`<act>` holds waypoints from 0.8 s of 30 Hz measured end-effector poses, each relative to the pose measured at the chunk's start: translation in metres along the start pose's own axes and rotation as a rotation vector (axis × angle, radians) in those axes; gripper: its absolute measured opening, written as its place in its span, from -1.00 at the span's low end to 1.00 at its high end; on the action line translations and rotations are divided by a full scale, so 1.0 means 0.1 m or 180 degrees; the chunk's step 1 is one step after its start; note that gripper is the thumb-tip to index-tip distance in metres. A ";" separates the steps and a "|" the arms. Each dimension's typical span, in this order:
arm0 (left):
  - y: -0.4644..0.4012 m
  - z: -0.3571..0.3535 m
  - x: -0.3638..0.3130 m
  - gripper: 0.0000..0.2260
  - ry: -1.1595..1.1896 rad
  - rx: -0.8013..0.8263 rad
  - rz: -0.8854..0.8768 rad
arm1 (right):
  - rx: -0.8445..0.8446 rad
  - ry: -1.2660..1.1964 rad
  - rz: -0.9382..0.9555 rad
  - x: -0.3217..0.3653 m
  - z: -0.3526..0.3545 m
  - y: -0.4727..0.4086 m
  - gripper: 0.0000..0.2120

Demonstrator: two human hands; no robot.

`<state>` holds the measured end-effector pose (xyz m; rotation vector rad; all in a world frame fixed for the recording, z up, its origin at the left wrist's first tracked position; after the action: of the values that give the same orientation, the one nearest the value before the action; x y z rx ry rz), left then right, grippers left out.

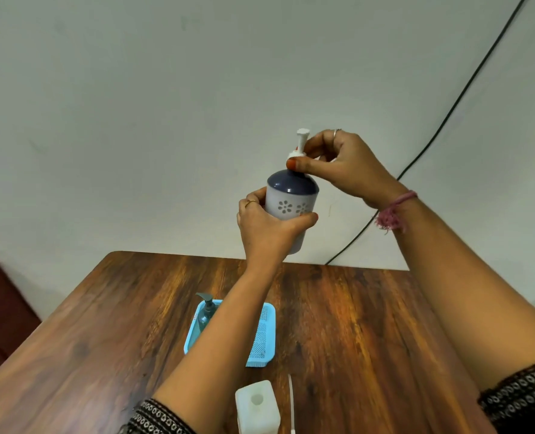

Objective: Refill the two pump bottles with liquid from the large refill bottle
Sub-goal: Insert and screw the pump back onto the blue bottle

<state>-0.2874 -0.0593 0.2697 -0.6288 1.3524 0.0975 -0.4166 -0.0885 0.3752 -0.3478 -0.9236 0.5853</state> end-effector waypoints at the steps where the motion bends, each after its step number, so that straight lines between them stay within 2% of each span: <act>1: 0.00 0.00 0.01 -0.20 -0.0010 0.0001 0.0002 | -0.0022 -0.0027 -0.0077 -0.02 -0.01 0.00 -0.64; 5: -0.01 -0.01 0.02 -0.22 0.0004 0.0034 0.0032 | 0.0466 -0.0513 -0.0360 -0.08 0.02 -0.02 -0.52; 8: -0.02 0.00 0.01 -0.23 -0.0022 0.0008 0.0004 | 0.0690 -0.1062 -0.0342 -0.13 -0.04 0.01 -0.61; 11: -0.03 0.01 0.01 -0.25 -0.0051 -0.0043 -0.0026 | 0.0148 -0.1175 -0.0404 -0.12 -0.17 0.03 -0.63; 13: -0.03 0.02 0.02 -0.25 -0.0073 -0.0043 -0.0043 | -0.0099 -0.0956 -0.0453 -0.13 -0.21 0.03 -0.52; 16: -0.01 0.01 0.00 -0.25 -0.0043 -0.0024 -0.0029 | 0.0174 -0.1050 -0.0518 -0.11 -0.18 0.04 -0.38; 19: -0.01 0.03 -0.03 -0.28 -0.0031 -0.0046 -0.0055 | 0.0260 -0.1614 -0.0505 -0.08 -0.15 0.07 -0.63; 21: -0.01 0.03 -0.06 -0.29 -0.0024 -0.0064 -0.0088 | 0.0038 -0.1712 -0.0503 -0.08 -0.20 0.07 -0.67; 24: 0.01 0.03 -0.07 -0.29 -0.0127 -0.0074 -0.0148 | -0.0171 -0.1373 -0.0522 -0.07 -0.27 0.06 -0.46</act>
<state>-0.2866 -0.0551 0.2765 -0.6741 1.2991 0.0880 -0.3994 -0.0886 0.3524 -0.1924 -1.3707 0.4927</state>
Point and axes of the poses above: each hand's wrist, its own y-axis away from the middle knuckle, its own z-axis out of the back of the hand, x = y × z, the point moved 1 cm from there along -y, towards the middle knuckle, and after that the axes turned 2 degrees about y, right-handed, at the moved point
